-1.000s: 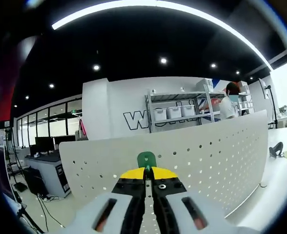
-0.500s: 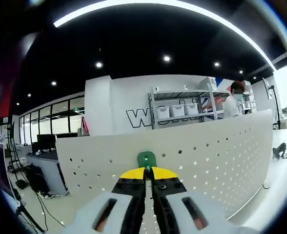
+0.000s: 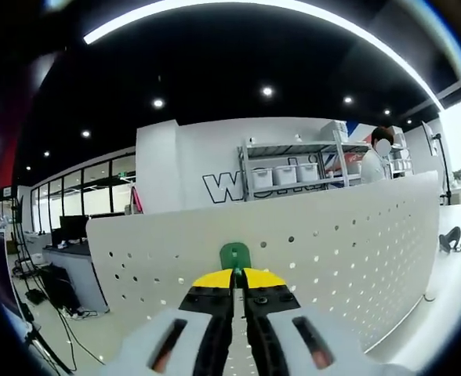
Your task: Insert the hook assembly into the mounting plate slot until the hook locks in place.
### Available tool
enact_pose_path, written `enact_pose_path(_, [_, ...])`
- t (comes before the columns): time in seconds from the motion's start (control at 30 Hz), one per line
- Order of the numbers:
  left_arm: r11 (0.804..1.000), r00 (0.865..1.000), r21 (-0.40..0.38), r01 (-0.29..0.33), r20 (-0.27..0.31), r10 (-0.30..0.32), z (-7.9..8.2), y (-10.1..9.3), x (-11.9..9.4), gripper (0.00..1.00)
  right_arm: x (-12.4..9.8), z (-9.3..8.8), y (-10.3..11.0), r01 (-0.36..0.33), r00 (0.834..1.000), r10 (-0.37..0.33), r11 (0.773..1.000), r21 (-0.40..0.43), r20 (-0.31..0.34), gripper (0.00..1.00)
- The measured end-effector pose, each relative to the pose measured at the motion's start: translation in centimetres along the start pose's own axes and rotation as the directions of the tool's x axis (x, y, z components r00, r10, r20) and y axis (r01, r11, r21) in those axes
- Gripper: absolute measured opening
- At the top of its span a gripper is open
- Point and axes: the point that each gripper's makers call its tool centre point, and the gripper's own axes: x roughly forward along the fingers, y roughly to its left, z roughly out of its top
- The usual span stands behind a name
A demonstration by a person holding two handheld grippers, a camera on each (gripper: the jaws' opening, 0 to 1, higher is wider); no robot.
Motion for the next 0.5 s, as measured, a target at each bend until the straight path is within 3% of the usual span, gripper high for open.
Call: enact_pose_path(0.5, [0.998, 0.997, 0.014, 0.066, -0.038, -0.065, -0.6, -0.57, -0.63, 0.08, 0.24, 0.14, 0.41, -0.014, 1.0, 0.014, 1.0, -0.01, -0.012, 0.42])
